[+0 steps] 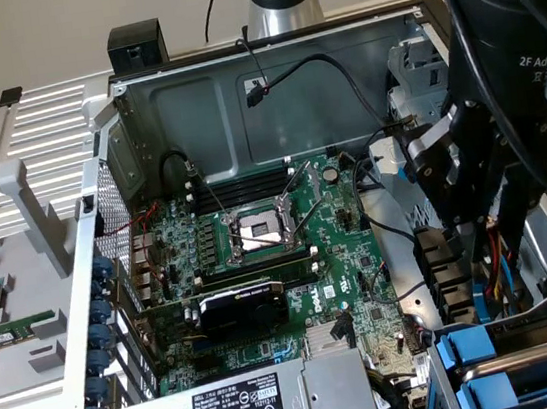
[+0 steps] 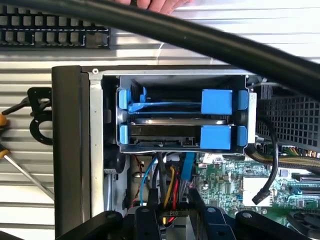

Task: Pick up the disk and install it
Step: 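Insert the first disk wire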

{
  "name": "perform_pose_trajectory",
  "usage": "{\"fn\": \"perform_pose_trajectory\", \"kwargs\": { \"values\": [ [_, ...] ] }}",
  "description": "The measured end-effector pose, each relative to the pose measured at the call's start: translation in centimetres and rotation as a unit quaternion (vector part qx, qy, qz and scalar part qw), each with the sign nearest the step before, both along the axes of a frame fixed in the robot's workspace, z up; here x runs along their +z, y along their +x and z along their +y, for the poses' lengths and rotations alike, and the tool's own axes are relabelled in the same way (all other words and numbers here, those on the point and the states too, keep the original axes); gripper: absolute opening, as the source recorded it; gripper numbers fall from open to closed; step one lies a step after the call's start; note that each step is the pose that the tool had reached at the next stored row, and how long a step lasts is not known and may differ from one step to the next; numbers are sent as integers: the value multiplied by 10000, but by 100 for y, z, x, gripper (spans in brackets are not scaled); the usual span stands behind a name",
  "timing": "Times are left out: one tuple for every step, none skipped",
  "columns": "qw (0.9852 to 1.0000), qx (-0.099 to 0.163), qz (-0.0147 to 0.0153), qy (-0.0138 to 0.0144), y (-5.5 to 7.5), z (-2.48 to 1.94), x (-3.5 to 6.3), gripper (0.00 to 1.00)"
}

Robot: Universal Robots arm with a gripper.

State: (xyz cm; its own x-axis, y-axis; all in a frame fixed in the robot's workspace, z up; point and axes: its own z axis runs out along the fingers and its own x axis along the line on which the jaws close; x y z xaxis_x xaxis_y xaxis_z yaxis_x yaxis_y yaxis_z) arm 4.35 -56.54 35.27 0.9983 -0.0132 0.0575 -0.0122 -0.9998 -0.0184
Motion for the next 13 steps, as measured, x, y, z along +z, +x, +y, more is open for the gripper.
{"fn": "perform_pose_trajectory", "kwargs": {
  "values": [
    [10000, -25, 0, 0, 0, 1, 4, 35],
    [10000, -49, 0, 1, 0, 1, 8, 35],
    [10000, -75, 0, 1, 0, 1, 13, 35],
    [10000, -99, -1, 2, 0, 2, 17, 35],
    [9999, -124, -1, 3, 0, 2, 22, 35],
    [9999, -147, -1, 3, 0, 2, 28, 35],
    [9999, -166, -1, 3, 0, 3, 36, 35],
    [9998, -185, -2, 4, 0, 3, 43, 35],
    [9998, -200, -3, 4, 0, 4, 52, 35],
    [9998, -211, -3, 4, 0, 7, 63, 35],
    [9998, -221, -3, 4, 0, 9, 74, 35],
    [9997, -231, -4, 4, 1, 12, 87, 35],
    [9997, -240, -4, 4, 1, 14, 100, 35]
  ]
}}
